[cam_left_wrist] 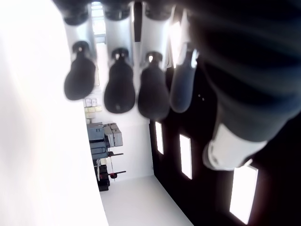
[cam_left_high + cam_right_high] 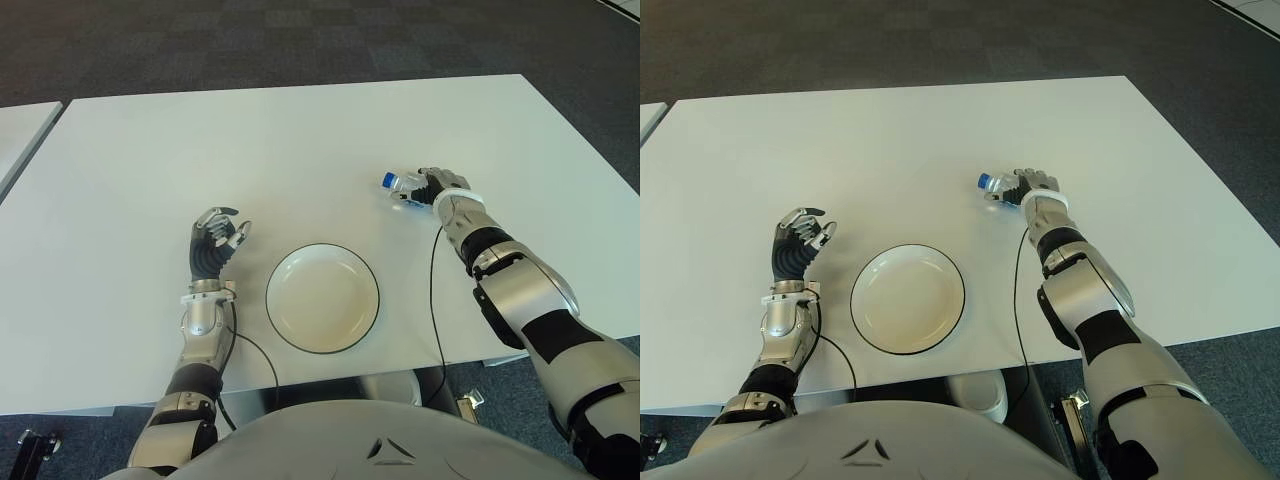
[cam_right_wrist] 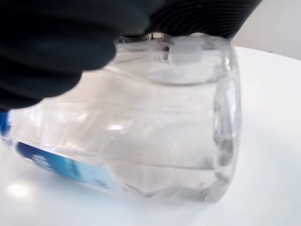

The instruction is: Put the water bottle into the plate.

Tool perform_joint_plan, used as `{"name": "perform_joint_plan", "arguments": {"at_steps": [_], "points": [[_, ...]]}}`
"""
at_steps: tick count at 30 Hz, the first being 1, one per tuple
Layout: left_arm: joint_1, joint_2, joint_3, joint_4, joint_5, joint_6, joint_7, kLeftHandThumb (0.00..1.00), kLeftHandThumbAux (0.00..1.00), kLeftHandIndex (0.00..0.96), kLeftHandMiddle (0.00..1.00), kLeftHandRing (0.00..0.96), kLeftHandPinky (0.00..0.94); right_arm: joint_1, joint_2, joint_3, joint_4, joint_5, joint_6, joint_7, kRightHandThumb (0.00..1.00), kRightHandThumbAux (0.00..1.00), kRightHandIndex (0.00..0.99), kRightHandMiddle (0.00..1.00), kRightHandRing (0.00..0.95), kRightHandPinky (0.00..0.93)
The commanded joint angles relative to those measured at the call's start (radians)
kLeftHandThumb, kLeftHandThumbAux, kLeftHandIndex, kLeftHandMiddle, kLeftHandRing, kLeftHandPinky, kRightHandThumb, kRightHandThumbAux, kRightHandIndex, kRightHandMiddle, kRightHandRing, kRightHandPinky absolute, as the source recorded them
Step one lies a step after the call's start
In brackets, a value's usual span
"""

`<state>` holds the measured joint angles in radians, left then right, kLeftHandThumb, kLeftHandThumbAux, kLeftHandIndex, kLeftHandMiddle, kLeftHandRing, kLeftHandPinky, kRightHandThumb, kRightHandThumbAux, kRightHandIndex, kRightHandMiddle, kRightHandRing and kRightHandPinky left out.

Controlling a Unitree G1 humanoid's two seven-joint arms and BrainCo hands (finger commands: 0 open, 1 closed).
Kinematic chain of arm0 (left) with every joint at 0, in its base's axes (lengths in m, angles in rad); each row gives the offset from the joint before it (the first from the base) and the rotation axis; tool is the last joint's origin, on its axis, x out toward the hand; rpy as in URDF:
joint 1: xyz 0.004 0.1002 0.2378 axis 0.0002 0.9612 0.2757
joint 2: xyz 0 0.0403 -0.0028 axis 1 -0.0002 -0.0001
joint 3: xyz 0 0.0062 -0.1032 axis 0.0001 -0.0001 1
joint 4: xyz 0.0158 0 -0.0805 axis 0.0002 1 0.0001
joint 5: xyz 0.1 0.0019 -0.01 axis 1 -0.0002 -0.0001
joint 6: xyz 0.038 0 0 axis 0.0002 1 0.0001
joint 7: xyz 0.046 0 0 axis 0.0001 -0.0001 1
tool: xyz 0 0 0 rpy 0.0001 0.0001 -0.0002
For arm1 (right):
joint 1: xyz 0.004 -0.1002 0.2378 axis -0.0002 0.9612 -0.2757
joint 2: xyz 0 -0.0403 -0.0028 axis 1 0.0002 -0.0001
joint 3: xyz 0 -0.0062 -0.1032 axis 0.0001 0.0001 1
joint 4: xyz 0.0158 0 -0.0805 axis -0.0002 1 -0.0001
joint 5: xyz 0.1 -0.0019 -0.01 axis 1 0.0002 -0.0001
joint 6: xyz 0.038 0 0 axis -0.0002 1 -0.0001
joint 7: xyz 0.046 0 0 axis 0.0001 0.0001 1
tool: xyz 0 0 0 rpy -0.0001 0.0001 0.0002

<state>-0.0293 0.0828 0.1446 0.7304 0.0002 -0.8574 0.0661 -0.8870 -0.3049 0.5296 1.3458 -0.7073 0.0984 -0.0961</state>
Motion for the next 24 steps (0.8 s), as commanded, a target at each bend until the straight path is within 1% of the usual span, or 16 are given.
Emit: {"name": "perform_joint_plan", "arguments": {"at_steps": [1,6,13,21,23,24], "points": [[0.041,-0.011,0.000,0.061,0.019,-0.008,0.017,0.690,0.718,0.437,0.747,0.746,0.731,0.071,0.025,0.020,0.026,-0.009,0.027,0.045,0.545,0.327,0.000,0.000,0.000,0.000],[0.040,-0.010,-0.001,0.065,0.019,-0.022,0.015,0.689,0.718,0.436,0.742,0.742,0.728,0.095,0.033,0.023,0.033,-0.005,0.047,0.054,0.554,0.384,0.000,0.000,0.000,0.000],[0.041,-0.007,-0.001,0.066,0.015,-0.026,0.012,0.689,0.718,0.436,0.740,0.741,0.721,0.111,0.037,0.019,0.036,0.001,0.068,0.059,0.545,0.430,0.000,0.000,0.000,0.000],[0.045,-0.003,0.002,0.061,0.025,-0.019,0.029,0.689,0.718,0.436,0.742,0.742,0.718,0.130,0.036,0.007,0.038,0.010,0.084,0.028,0.510,0.483,0.000,0.000,0.000,0.000],[0.045,-0.002,0.002,0.061,0.028,-0.019,0.033,0.689,0.718,0.436,0.741,0.741,0.716,0.134,0.035,0.000,0.038,0.013,0.084,0.018,0.503,0.498,0.000,0.005,0.000,0.018],[0.046,-0.002,0.002,0.061,0.030,-0.019,0.036,0.689,0.718,0.436,0.742,0.741,0.719,0.135,0.034,-0.003,0.038,0.015,0.083,0.014,0.502,0.506,0.004,0.012,0.000,0.052]]}}
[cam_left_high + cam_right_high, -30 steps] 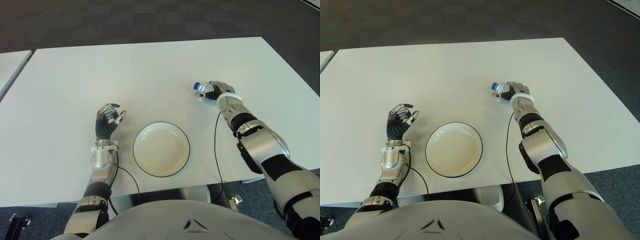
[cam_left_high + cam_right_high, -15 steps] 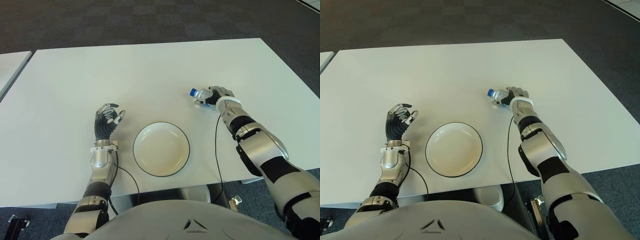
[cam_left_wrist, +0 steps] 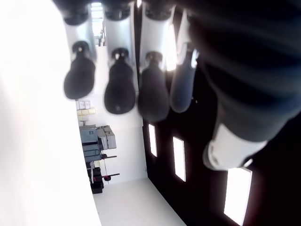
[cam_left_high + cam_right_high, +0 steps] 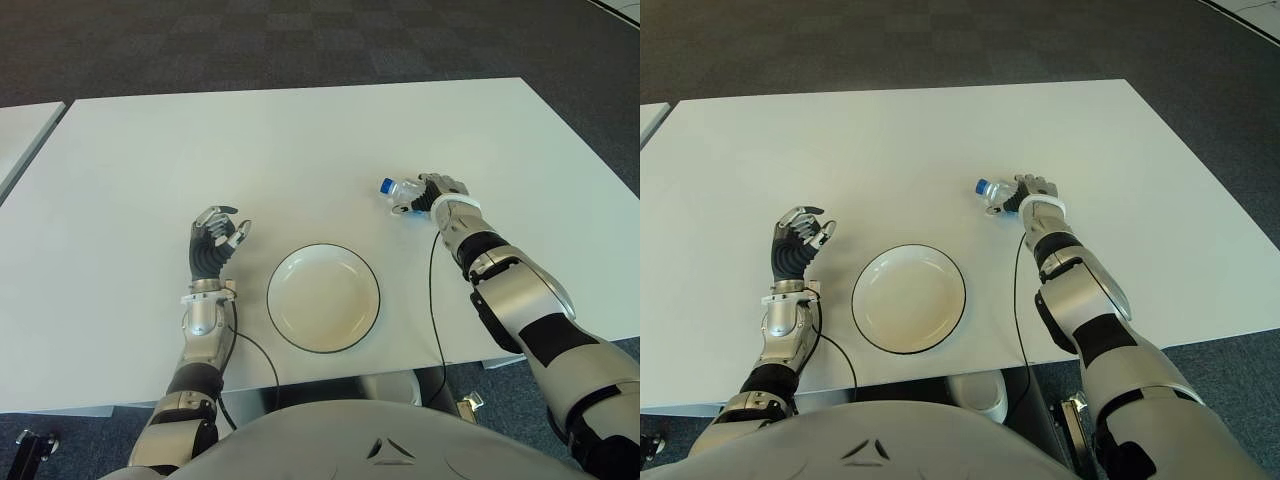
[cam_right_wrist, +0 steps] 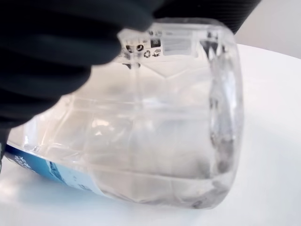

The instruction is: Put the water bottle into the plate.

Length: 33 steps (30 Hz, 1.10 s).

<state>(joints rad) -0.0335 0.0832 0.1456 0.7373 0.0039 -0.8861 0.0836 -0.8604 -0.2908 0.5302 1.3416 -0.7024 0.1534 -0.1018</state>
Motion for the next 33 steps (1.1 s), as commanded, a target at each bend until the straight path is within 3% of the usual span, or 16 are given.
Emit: {"name": "perform_joint_plan", "arguments": {"at_steps": [1,5,9,13,17,23,33], "points": [[0.050,-0.002,0.000,0.054,0.027,0.009,0.019,0.689,0.718,0.436,0.742,0.741,0.721,0.109,0.020,-0.005,0.043,0.011,0.028,0.017,0.502,0.511,0.008,0.016,0.000,0.075],[0.049,0.002,-0.001,0.057,0.035,0.002,0.027,0.689,0.718,0.437,0.744,0.743,0.728,0.118,0.013,-0.033,0.042,0.029,0.011,-0.019,0.530,0.522,0.047,0.053,0.041,0.161],[0.049,0.003,-0.002,0.057,0.036,0.003,0.026,0.689,0.717,0.437,0.742,0.742,0.716,0.122,0.016,-0.066,0.038,0.050,-0.005,-0.069,0.606,0.535,0.264,0.197,0.194,0.302],[0.048,0.004,-0.002,0.054,0.035,0.008,0.026,0.689,0.718,0.437,0.742,0.740,0.707,0.112,0.029,-0.090,0.036,0.065,0.001,-0.087,0.693,0.670,0.393,0.290,0.264,0.317],[0.050,0.002,-0.002,0.046,0.028,0.017,0.021,0.690,0.718,0.437,0.746,0.744,0.722,0.106,0.052,-0.153,0.026,0.117,0.019,-0.139,0.713,0.699,0.423,0.308,0.250,0.283],[0.052,-0.001,0.000,0.039,0.016,0.025,0.012,0.690,0.718,0.437,0.749,0.747,0.726,0.105,0.069,-0.195,0.021,0.141,0.030,-0.193,0.716,0.706,0.432,0.330,0.258,0.294],[0.052,-0.006,0.003,0.041,-0.009,0.016,-0.002,0.689,0.719,0.435,0.744,0.746,0.729,0.121,0.065,-0.227,0.020,0.154,-0.007,-0.235,0.711,0.710,0.436,0.630,0.624,0.658]]}}
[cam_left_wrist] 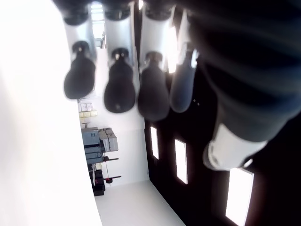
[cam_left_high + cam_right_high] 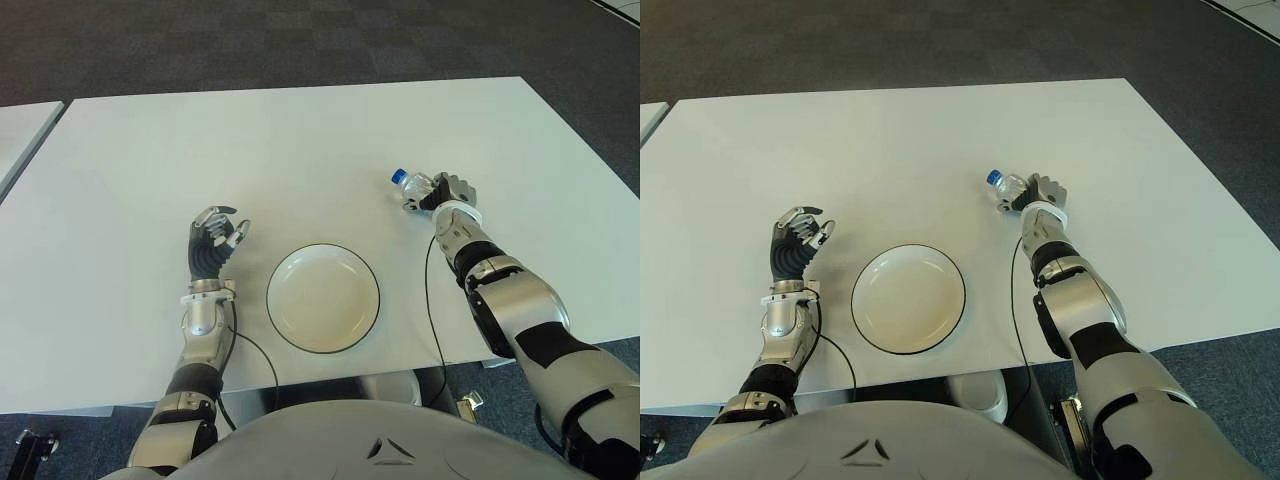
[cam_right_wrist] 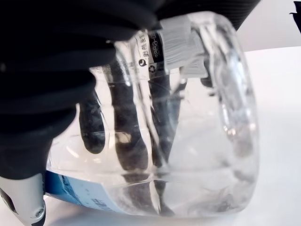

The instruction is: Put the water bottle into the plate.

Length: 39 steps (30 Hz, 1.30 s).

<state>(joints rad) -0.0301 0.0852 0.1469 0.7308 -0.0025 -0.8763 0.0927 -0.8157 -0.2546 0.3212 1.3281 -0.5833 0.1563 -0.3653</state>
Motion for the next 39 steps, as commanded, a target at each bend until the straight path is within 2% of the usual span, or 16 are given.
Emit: {"name": "perform_joint_plan", "arguments": {"at_steps": [1,4,7,16,24,32,35,39], "points": [[0.049,-0.008,0.002,0.047,0.000,0.006,-0.008,0.689,0.719,0.435,0.742,0.744,0.725,0.076,0.028,-0.023,0.033,0.039,-0.014,0.033,0.710,0.711,0.436,0.653,0.653,0.688],[0.049,-0.008,0.003,0.046,0.005,0.009,-0.002,0.689,0.719,0.435,0.741,0.744,0.731,0.076,0.028,-0.039,0.034,0.050,-0.021,0.046,0.709,0.714,0.435,0.720,0.727,0.772],[0.050,-0.008,0.003,0.044,0.007,0.012,0.000,0.689,0.719,0.435,0.740,0.744,0.729,0.074,0.027,-0.057,0.033,0.065,-0.026,0.061,0.707,0.716,0.435,0.759,0.765,0.806],[0.055,-0.013,0.006,0.034,-0.009,0.027,-0.009,0.690,0.720,0.434,0.733,0.735,0.697,0.065,0.029,-0.079,0.029,0.084,-0.027,0.092,0.703,0.720,0.436,0.798,0.799,0.818],[0.064,-0.019,0.009,0.014,-0.018,0.058,-0.002,0.690,0.721,0.434,0.726,0.728,0.698,0.059,0.027,-0.129,0.020,0.133,-0.062,0.086,0.699,0.722,0.439,0.824,0.826,0.846],[0.071,-0.023,0.011,-0.002,-0.028,0.079,-0.008,0.691,0.721,0.433,0.722,0.720,0.685,0.047,0.035,-0.281,0.003,0.288,-0.152,0.103,0.698,0.725,0.439,0.811,0.813,0.808],[0.071,-0.022,0.010,-0.001,-0.019,0.069,-0.001,0.691,0.721,0.433,0.722,0.719,0.690,0.024,0.041,-0.388,-0.022,0.409,-0.197,0.164,0.698,0.725,0.439,0.809,0.812,0.819],[0.073,-0.018,0.009,-0.003,-0.005,0.072,0.009,0.691,0.721,0.434,0.725,0.722,0.693,0.037,0.045,-0.456,-0.026,0.487,-0.259,0.235,0.699,0.725,0.439,0.826,0.832,0.848]]}}
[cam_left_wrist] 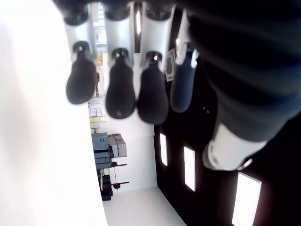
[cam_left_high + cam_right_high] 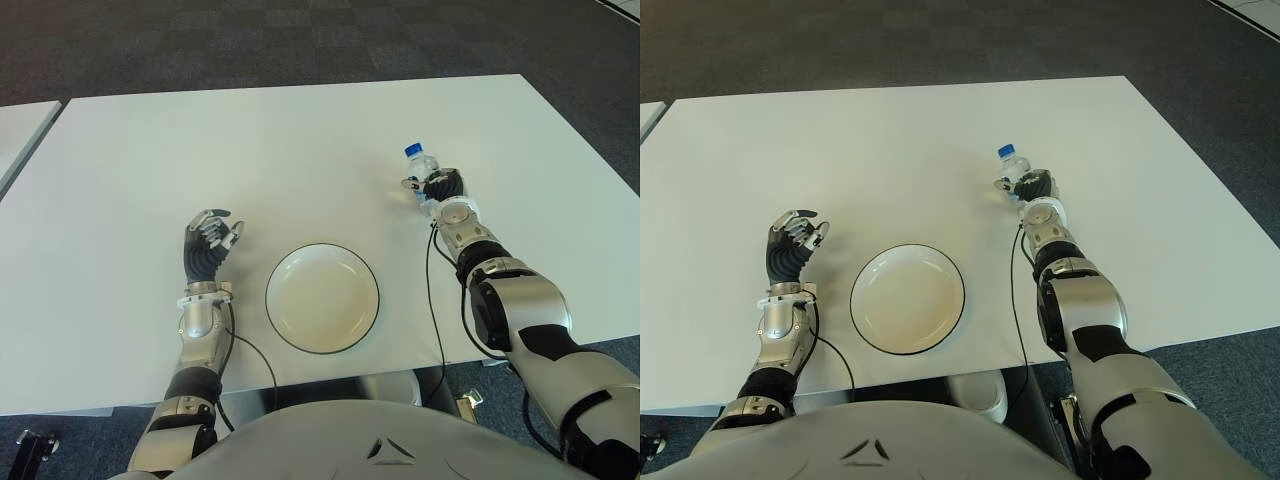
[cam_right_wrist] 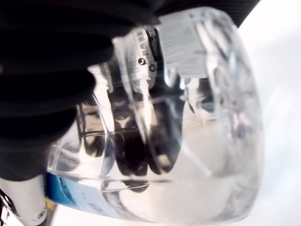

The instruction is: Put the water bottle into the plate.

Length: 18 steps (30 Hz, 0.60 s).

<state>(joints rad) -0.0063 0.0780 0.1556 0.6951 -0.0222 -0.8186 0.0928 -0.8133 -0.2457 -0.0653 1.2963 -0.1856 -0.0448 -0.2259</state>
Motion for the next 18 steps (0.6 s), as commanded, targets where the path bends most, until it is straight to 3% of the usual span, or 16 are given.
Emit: {"name": "perform_joint_plan", "arguments": {"at_steps": [1,10,15,18], "points": [[0.050,-0.010,0.000,0.030,0.017,0.020,0.010,0.691,0.721,0.434,0.727,0.723,0.695,0.039,0.036,-0.085,0.004,0.108,-0.077,0.118,0.699,0.725,0.439,0.835,0.842,0.858],[0.061,-0.011,0.000,0.000,0.007,0.063,0.002,0.692,0.721,0.434,0.733,0.731,0.703,0.034,0.028,-0.133,-0.025,0.171,-0.167,0.222,0.699,0.728,0.438,0.883,0.884,0.870],[0.068,-0.011,-0.002,-0.017,0.018,0.076,0.014,0.692,0.721,0.434,0.736,0.735,0.714,0.041,0.045,-0.144,-0.081,0.204,-0.220,0.286,0.700,0.728,0.438,0.889,0.886,0.869],[0.071,-0.011,-0.003,-0.025,0.024,0.080,0.017,0.692,0.721,0.434,0.738,0.736,0.712,0.069,0.076,-0.141,-0.149,0.221,-0.289,0.320,0.702,0.727,0.438,0.890,0.887,0.880]]}}
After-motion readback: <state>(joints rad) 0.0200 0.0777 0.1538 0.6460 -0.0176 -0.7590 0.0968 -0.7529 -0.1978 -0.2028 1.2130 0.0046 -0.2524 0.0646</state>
